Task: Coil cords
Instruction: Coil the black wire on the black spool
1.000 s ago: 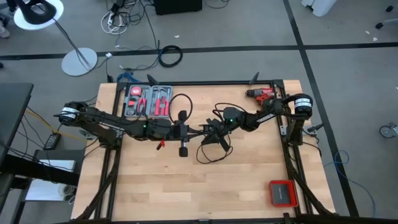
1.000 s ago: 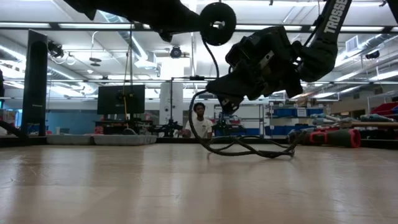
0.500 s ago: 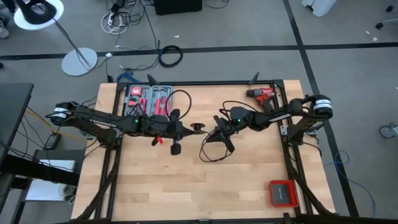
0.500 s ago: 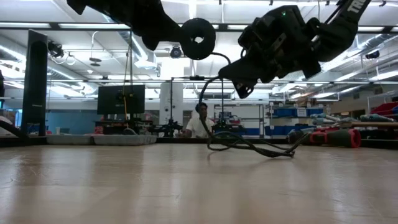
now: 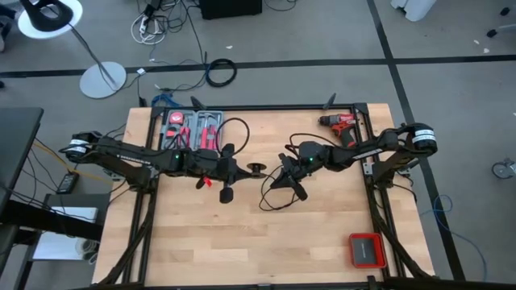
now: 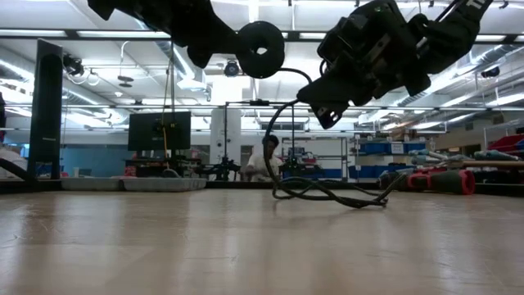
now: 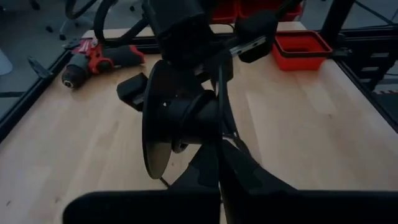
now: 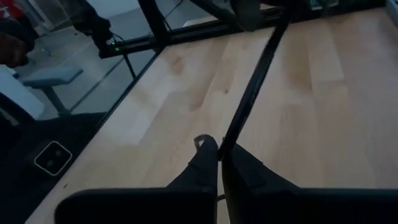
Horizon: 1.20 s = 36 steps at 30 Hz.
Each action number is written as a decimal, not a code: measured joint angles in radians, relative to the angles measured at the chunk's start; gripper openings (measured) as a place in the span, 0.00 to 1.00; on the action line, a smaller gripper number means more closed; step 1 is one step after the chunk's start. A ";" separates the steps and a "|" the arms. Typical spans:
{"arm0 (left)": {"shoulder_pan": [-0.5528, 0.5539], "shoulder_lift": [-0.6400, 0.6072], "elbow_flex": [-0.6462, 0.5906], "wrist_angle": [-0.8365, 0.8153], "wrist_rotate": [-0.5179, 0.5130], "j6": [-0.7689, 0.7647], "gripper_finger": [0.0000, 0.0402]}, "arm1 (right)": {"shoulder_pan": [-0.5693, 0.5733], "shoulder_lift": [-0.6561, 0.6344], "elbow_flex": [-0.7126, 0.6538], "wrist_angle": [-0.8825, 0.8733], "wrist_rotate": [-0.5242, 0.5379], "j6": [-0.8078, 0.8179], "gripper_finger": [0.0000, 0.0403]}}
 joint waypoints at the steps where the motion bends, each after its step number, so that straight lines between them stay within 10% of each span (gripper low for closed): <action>1: 0.000 0.000 0.000 -0.001 0.000 -0.001 0.00 | -0.003 -0.007 0.000 -0.007 -0.013 0.002 0.01; 20: 0.012 0.039 0.000 -0.048 0.104 -0.168 0.00 | -0.025 -0.069 0.266 -0.582 -0.087 -0.249 0.02; 36: 0.053 0.123 0.001 0.038 0.340 -0.336 0.00 | -0.055 -0.078 0.296 -0.634 -0.104 -0.344 0.02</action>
